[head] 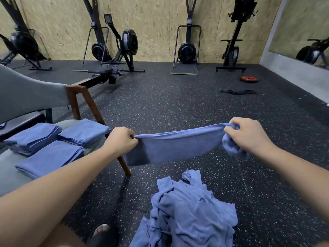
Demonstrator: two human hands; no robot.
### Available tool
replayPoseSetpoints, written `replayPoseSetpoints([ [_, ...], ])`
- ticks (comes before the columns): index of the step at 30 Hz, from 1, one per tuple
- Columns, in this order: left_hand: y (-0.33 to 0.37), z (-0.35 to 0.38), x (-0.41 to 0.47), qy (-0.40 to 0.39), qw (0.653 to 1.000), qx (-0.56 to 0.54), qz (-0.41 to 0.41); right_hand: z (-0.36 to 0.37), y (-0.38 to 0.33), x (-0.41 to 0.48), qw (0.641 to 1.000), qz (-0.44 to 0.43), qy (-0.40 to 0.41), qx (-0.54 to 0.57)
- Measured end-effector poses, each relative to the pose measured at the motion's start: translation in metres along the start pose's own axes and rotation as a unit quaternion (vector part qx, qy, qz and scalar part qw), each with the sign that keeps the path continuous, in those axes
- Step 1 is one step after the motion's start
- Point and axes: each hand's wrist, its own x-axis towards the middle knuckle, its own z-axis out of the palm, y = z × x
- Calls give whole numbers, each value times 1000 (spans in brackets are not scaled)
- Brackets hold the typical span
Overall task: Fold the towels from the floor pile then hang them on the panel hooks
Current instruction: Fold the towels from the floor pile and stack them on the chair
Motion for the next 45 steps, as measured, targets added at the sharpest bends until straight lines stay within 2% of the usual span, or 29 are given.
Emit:
replayPoseSetpoints([
  [6, 0, -4, -4, 18, 999, 12, 35, 1, 11, 5, 1000, 25, 6, -3],
  [13, 13, -14, -11, 18, 993, -82, 89, 6, 16, 5, 999, 44, -21, -7],
  [18, 46, -28, -20, -12, 984, -81, 155, 16, -1, -8, 997, -42, -67, 7],
  [26, 94, -46, -44, -88, 972, -155, 152, 21, -61, -45, 966, -176, -174, 73],
  [33, 119, -61, -61, -147, 948, -244, 141, 16, -93, -66, 941, -259, -169, 141],
  [37, 121, -66, -65, -177, 926, -300, 148, 18, -91, -65, 939, -303, -128, 105],
  [41, 115, -75, -63, -215, 909, -320, 159, 13, -92, -64, 946, -287, -113, 99],
  [43, 109, -78, -61, -244, 895, -339, 155, 9, -93, -64, 948, -274, -125, 107],
  [45, 105, -83, -60, -239, 898, -335, 155, 6, -94, -64, 945, -269, -151, 110],
])
